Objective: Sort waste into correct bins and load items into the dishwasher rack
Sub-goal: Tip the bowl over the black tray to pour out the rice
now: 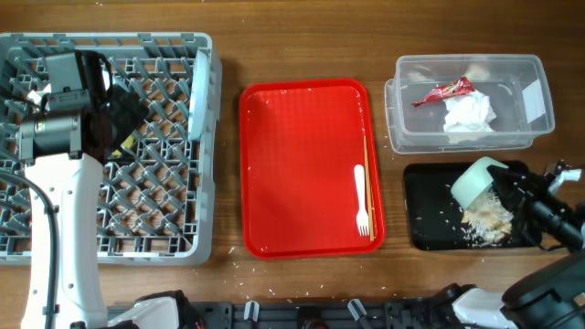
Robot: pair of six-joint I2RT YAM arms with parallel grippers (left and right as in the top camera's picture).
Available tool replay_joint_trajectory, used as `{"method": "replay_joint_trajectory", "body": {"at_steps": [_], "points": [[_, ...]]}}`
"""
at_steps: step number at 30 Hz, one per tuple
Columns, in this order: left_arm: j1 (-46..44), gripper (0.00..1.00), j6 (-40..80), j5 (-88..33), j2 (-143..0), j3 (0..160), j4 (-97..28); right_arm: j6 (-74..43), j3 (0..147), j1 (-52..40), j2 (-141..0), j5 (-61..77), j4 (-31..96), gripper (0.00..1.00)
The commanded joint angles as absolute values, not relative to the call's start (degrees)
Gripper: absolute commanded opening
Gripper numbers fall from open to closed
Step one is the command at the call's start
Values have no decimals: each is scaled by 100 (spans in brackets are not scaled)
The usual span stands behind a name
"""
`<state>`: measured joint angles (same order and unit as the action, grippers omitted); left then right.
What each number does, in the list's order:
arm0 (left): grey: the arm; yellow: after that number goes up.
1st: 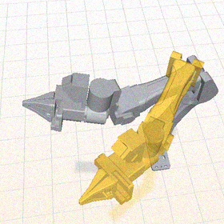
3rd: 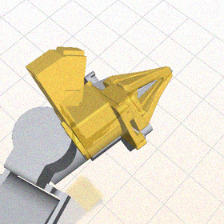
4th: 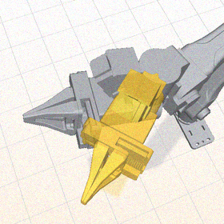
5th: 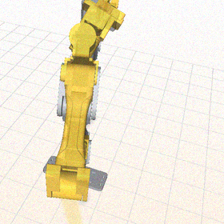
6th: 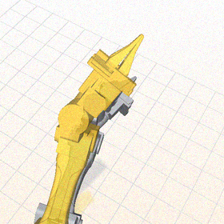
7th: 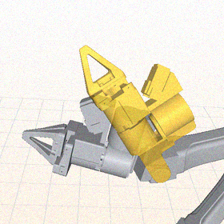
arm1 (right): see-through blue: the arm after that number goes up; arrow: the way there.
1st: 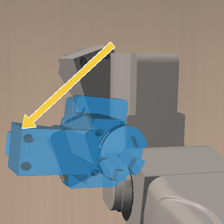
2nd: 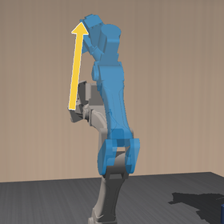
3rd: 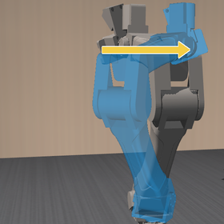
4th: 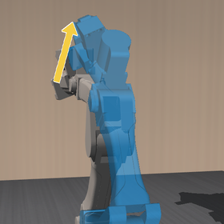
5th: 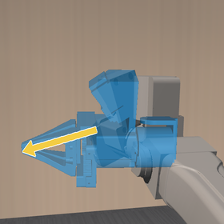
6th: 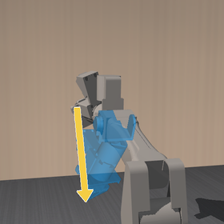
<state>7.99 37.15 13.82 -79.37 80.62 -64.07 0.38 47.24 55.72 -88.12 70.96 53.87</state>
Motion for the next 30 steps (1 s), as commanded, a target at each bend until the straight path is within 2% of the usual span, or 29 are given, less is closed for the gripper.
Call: {"method": "replay_joint_trajectory", "body": {"at_steps": [1, 3, 7, 11, 12, 13, 15, 17, 18, 19, 20, 22, 24, 25, 27, 29, 30], "points": [[816, 100, 3645, 1398, -7839, 8068, -6392, -45, 4678, 5601, -8958, 7964, 5371, 4], [816, 100, 3645, 1398, -7839, 8068, -6394, -198, 4672, 5601, -8958, 8219, 5277, 4], [816, 100, 3645, 1398, -7839, 8068, -6392, -360, 4582, 5601, -8958, 8536, 6165, 4], [816, 100, 3645, 1398, -7839, 8068, -6392, 73, 4534, 5601, -8960, 8418, 6879, 4], [816, 100, 3645, 1398, -7839, 8068, -6392, -489, 4534, 5618, -8971, 8350, 6075, 4], [816, 100, 3645, 1398, -7837, 8068, -6392, -961, 4534, 5623, -8980, 8165, 5815, 4], [816, 100, 3645, 1398, -7839, 8068, -6392, -766, 4532, 5634, -8980, 8248, 6281, 4], [816, 100, 3645, 1398, -7839, 8068, -6394, -1288, 4532, 5638, -8980, 8095, 5972, 4], [816, 100, 3645, 1398, -7839, 8068, -6392, -701, 4532, 5634, -8978, 8103, 6943, 4], [816, 100, 3645, 1398, -7839, 8068, -6392, -475, 4532, 5673, -8978, 8208, 7028, 4], [816, 100, 3645, 1398, -7839, 8068, -6392, -1153, 4532, 5732, -8980, 8147, 6149, 4], [816, 100, 3645, 1398, -7839, 8068, -6392, -292, 4532, 5734, -8978, 8283, 6993, 4], [816, 100, 3645, 1398, -7839, 8068, -6392, -303, 4532, 5745, -8973, 8560, 6960, 4], [816, 100, 3645, 1398, -7837, 8068, -6392, 73, 4532, 5741, -8973, 8580, 7513, 4], [816, 100, 3645, 1398, -7839, 8068, -6392, 82, 4534, 5725, -8954, 8661, 7266, 4], [816, 100, 3645, 1398, -7839, 8068, -6392, 1059, 4534, 5697, -8868, 8785, 7446, 4], [816, 100, 3645, 1398, -7839, 8068, -6392, 963, 4536, 5697, -8866, 8659, 7196, 4]]}}
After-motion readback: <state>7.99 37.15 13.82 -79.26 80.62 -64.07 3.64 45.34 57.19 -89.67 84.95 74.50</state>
